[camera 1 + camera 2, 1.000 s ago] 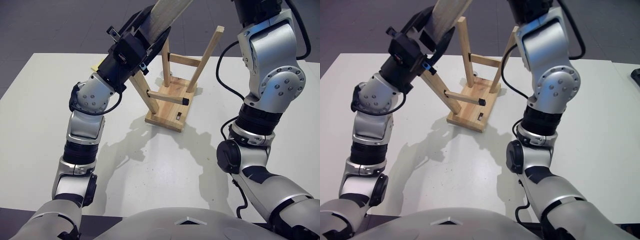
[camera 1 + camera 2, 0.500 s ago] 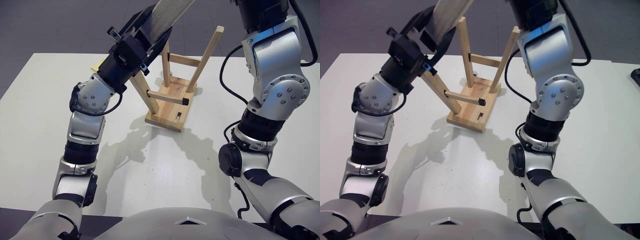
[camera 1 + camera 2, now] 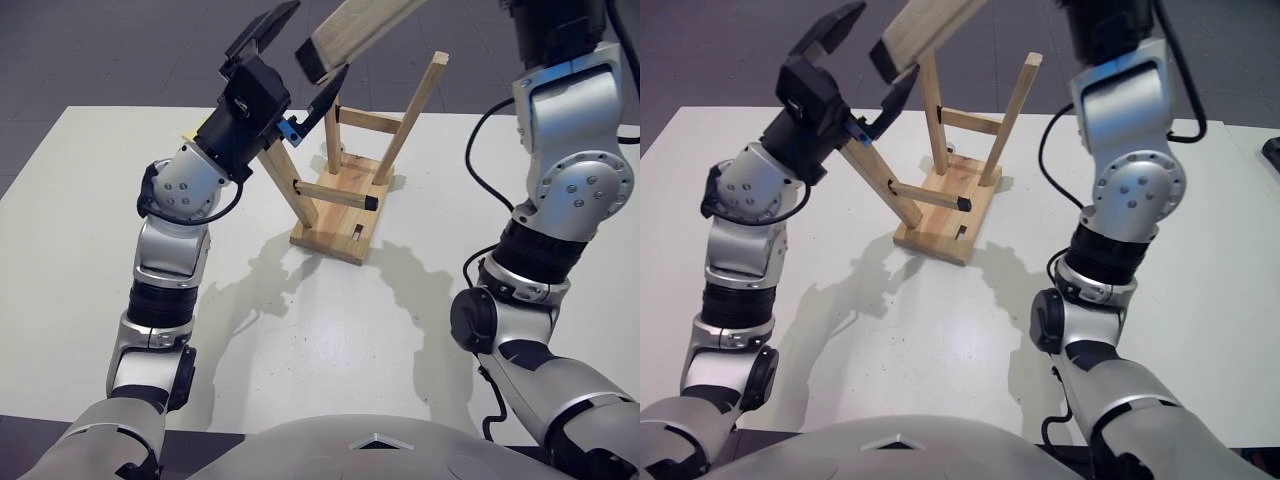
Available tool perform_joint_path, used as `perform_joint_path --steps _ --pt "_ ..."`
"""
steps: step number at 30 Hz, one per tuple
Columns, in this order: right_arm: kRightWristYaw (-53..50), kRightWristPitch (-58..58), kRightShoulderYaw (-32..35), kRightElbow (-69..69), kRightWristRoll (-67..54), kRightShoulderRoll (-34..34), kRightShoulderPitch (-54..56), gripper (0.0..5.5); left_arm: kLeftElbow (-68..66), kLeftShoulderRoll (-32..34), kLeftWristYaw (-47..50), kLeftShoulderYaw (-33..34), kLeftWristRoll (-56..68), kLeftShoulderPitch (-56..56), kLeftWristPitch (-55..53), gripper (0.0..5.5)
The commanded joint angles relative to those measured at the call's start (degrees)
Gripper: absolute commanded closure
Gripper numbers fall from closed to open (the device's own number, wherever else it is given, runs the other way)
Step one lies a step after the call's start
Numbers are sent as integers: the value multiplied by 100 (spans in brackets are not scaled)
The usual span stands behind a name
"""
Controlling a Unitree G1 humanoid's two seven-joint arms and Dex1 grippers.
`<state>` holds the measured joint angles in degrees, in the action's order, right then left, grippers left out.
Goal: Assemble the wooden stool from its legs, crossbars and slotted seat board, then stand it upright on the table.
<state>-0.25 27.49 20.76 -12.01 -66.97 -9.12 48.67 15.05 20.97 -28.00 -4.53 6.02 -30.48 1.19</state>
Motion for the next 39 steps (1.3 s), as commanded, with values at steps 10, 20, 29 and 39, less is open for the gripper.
perform_joint_path --steps 10,20,29,39 --pt "-1082 -95 221 -1374 2513 -1485 -1878 450 -691 -155 2637 3187 2190 -583 -1510 10" --pt "-2013 95 -83 -1758 2129 323 -3015 450 -1627 -1079 3432 2809 1319 11 -738 10" --pt "-1898 -306 -446 -1426 1872 1547 -3818 450 -2363 -1452 3631 2839 1406 -182 -365 10" --pt "-1662 -1077 -732 -619 1973 1935 -4131 450 -2837 -1706 3566 2573 1413 -545 -215 10"
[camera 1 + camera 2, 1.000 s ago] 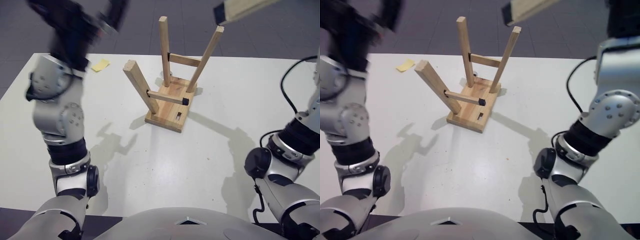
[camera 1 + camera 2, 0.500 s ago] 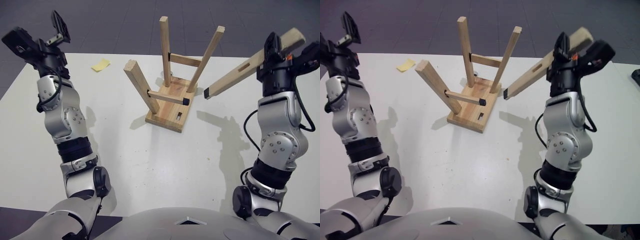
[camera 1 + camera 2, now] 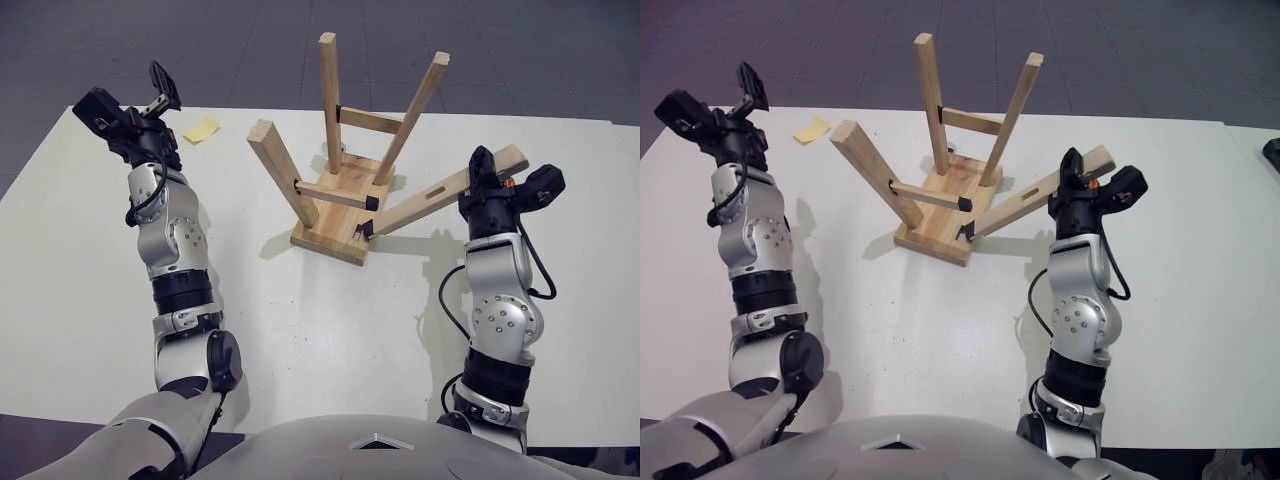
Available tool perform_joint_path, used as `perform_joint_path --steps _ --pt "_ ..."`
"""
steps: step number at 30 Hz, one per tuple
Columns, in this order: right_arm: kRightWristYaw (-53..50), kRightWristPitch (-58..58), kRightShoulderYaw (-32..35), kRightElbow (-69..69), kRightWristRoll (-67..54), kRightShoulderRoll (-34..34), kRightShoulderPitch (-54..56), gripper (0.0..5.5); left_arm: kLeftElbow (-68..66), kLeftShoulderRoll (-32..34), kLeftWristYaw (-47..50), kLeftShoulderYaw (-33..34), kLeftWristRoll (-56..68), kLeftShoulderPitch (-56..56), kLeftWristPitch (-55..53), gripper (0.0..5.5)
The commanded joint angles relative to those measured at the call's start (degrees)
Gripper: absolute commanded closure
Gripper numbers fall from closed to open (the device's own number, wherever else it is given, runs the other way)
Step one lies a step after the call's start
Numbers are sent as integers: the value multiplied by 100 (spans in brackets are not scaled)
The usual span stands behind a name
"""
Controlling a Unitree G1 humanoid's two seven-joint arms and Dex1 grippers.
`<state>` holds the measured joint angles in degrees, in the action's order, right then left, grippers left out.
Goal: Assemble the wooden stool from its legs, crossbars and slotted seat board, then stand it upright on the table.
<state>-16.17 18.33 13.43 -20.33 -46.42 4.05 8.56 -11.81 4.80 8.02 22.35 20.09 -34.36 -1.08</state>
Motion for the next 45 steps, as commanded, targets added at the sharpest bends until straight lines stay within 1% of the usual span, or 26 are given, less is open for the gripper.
perform_joint_path --steps 1,9,13,17,23,27,32,35,40,45 --pt "-91 -199 4 256 -176 642 -129 450 -174 -95 -38 -123 10 -171 21 10" --pt "-156 -294 -51 530 -687 603 -76 450 -307 -242 -20 -190 9 -198 94 10" --pt "-205 -423 -231 928 -271 513 -106 450 -376 -207 15 -173 -1 -205 96 10" --pt "-404 -424 -379 874 232 151 -171 450 -361 -166 165 -112 -15 -170 21 10" --pt "-477 -188 -420 689 562 -211 -65 449 -199 -244 398 -153 -57 -49 -45 10" --pt "-276 -50 -325 859 643 -382 92 449 14 -325 494 -263 -88 81 -185 10" --pt "9 275 -280 944 808 -871 325 447 249 -504 529 -477 -159 412 -538 10" --pt "63 508 -336 747 912 -1053 326 447 327 -431 290 -855 -263 598 -1096 10" --pt "144 653 -386 477 1156 -1205 268 447 497 -287 -130 -1330 -381 834 -1930 10" --pt "299 619 -324 465 1411 -1323 219 447 666 -362 -163 -1418 -358 957 -2408 10"
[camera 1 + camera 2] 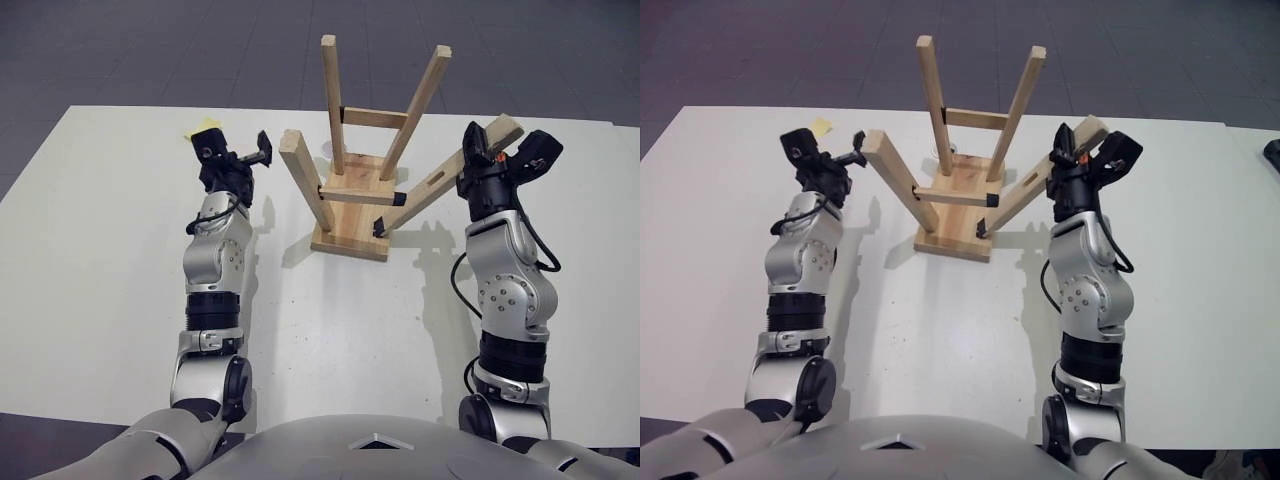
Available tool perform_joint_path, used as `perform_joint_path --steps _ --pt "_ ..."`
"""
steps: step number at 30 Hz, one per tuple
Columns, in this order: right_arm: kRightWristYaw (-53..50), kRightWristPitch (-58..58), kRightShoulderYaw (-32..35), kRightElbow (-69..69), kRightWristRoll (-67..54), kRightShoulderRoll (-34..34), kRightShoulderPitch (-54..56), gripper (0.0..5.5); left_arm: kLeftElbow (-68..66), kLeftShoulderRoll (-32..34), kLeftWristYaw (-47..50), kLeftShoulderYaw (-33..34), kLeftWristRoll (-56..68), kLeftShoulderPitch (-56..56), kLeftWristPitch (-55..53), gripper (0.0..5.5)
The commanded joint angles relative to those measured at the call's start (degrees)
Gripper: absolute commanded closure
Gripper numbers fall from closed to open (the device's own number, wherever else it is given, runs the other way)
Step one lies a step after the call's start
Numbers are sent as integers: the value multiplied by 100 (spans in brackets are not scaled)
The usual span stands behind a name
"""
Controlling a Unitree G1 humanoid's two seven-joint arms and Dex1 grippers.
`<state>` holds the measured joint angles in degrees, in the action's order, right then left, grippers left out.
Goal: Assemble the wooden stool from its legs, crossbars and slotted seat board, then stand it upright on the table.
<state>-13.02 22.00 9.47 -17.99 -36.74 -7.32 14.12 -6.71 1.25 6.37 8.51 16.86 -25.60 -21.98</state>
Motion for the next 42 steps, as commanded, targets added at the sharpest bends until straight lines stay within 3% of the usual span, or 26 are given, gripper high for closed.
perform_joint_path --steps 1,10,21,42 --pt "9 237 91 227 501 -214 -338 447 206 -57 19 -34 -2 115 -416 10" --pt "331 -1 -176 376 1102 -231 -403 447 562 -298 48 -101 17 227 -890 10" --pt "608 -639 -672 374 1665 216 -1745 447 832 -505 106 -19 61 320 -1160 10" --pt "1266 -1045 -1344 1641 2424 -231 -2481 447 1029 -444 -51 -27 93 143 -1301 10"
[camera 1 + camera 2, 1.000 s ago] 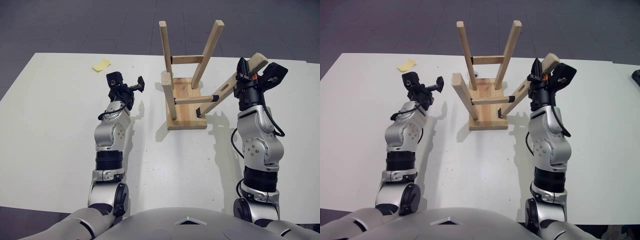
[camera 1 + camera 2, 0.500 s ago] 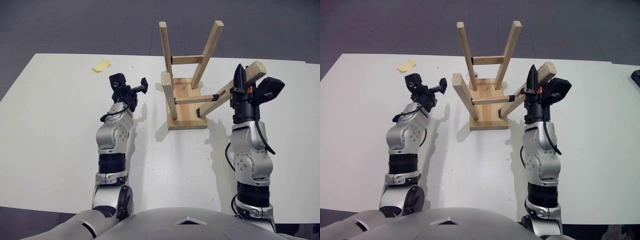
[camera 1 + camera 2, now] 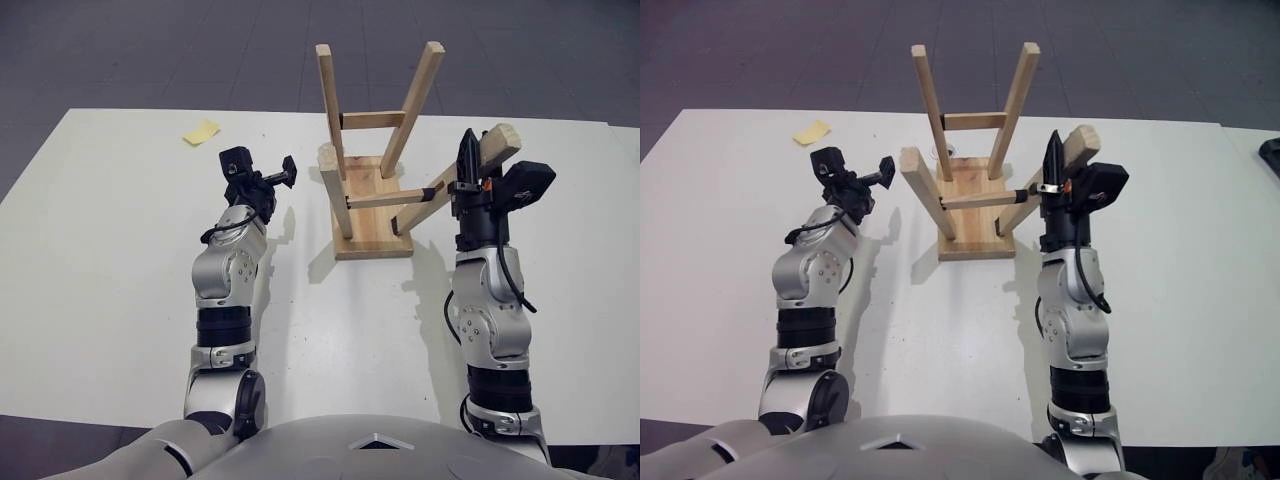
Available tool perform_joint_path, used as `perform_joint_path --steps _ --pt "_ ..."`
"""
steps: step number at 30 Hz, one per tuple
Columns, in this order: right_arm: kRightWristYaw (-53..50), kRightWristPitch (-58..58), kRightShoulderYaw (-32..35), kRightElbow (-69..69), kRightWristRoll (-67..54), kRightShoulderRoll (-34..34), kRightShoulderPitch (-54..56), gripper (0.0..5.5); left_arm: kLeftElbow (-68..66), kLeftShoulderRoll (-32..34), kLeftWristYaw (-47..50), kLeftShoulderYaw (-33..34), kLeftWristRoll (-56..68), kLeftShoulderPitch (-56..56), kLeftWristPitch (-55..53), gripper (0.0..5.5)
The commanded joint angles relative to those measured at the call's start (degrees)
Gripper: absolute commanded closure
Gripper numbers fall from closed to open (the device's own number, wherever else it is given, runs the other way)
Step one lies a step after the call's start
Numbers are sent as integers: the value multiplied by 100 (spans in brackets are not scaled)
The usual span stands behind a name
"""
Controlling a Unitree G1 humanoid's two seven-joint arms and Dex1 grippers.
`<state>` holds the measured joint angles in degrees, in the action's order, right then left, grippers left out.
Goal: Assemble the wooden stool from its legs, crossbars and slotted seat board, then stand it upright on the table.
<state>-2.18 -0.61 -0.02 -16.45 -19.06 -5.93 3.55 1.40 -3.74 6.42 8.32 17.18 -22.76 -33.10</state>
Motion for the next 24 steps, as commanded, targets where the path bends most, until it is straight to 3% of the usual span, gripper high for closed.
perform_joint_path --steps 1,11,24 --pt "223 1210 -413 1502 635 -405 -1477 447 213 70 -65 1 59 -161 -190 10" --pt "393 1044 -451 1754 786 -621 -1499 447 150 252 -244 -4 19 -326 -251 10" --pt "236 2519 -1023 2456 1151 -1073 -1017 447 -155 31 -170 57 107 -1123 33 10"
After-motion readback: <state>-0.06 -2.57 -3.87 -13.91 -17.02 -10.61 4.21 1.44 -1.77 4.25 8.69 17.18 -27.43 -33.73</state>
